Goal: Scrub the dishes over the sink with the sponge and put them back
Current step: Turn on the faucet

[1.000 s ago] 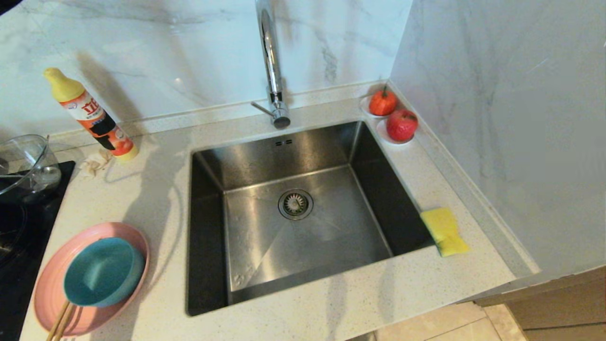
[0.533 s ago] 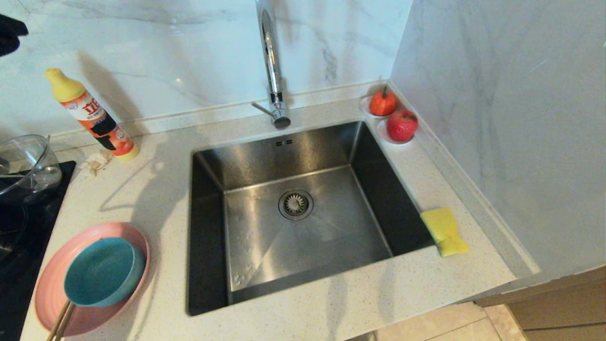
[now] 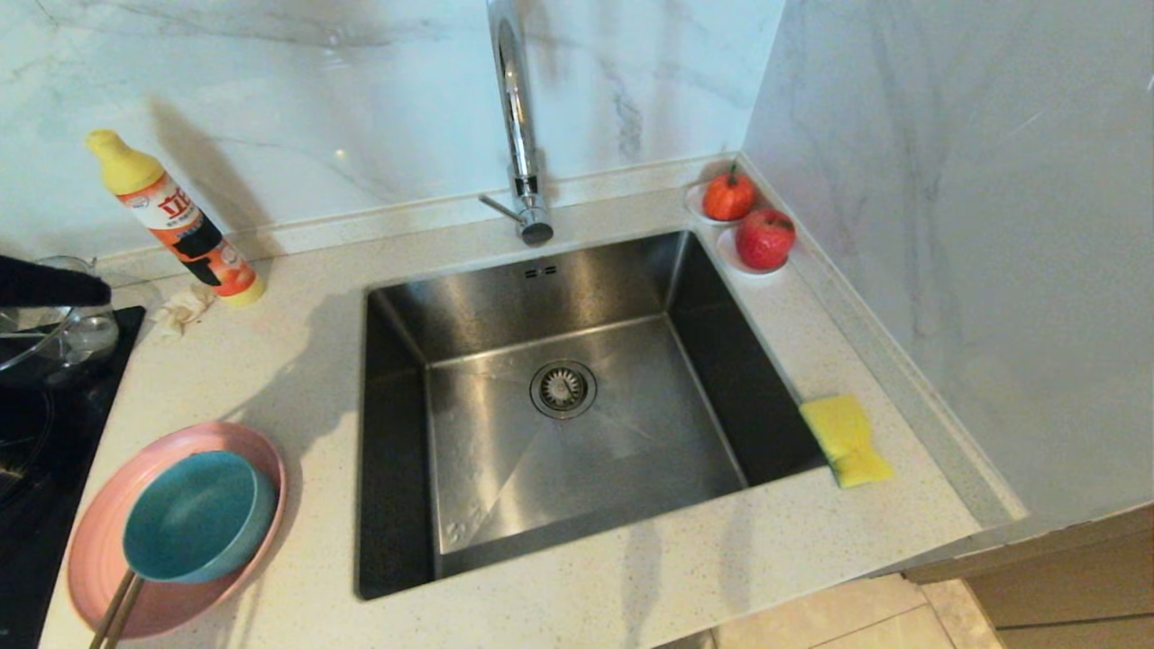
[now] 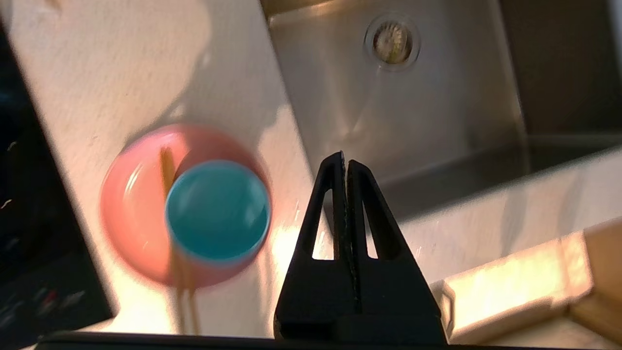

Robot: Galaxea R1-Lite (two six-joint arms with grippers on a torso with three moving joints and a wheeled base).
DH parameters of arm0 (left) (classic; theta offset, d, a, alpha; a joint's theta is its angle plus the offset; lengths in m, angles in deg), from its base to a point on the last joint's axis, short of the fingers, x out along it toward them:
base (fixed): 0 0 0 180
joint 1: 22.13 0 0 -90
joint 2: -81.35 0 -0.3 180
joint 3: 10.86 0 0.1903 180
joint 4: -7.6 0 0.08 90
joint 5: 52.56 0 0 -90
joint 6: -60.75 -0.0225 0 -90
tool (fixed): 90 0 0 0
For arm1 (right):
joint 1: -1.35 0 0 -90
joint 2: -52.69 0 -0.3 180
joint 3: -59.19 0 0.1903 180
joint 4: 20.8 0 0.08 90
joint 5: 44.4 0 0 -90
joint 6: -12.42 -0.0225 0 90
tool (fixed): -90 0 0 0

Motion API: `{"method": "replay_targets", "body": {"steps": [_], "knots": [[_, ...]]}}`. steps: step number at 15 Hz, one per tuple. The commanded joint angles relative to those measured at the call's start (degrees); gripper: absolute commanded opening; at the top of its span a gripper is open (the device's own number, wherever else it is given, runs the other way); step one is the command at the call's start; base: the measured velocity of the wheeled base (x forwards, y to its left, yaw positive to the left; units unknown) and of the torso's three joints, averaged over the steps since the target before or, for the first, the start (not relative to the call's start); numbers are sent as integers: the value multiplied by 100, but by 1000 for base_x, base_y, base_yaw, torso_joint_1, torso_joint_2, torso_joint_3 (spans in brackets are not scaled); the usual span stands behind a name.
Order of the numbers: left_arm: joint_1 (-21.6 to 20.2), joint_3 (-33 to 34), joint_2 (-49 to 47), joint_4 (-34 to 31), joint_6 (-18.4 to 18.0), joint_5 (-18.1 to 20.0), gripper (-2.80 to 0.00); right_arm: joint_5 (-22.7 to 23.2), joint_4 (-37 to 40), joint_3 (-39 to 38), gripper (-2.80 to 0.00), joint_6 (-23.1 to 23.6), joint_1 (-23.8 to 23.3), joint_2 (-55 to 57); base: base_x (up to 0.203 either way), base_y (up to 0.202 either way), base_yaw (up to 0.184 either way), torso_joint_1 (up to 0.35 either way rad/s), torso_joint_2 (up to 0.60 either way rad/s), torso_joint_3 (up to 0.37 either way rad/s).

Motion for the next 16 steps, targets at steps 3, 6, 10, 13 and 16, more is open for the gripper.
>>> {"method": "replay_targets", "body": {"steps": [3,6,10,13,16], "knots": [[3,366,-635,679,197,94,-280,1,-2,0,-280,-6,1,2,0,0,0,0,0,0],[4,357,-1020,1511,414,721,-280,1,-2,0,-280,0,1,2,0,0,0,0,0,0],[5,310,-1835,2784,1055,914,-280,1,-2,0,-280,0,1,2,0,0,0,0,0,0],[3,164,-2357,3188,1486,887,-280,1,-2,0,-280,0,1,2,0,0,0,0,0,0],[-4,-242,-2711,3218,1688,878,-280,1,-2,0,-280,0,1,2,0,0,0,0,0,0]]}}
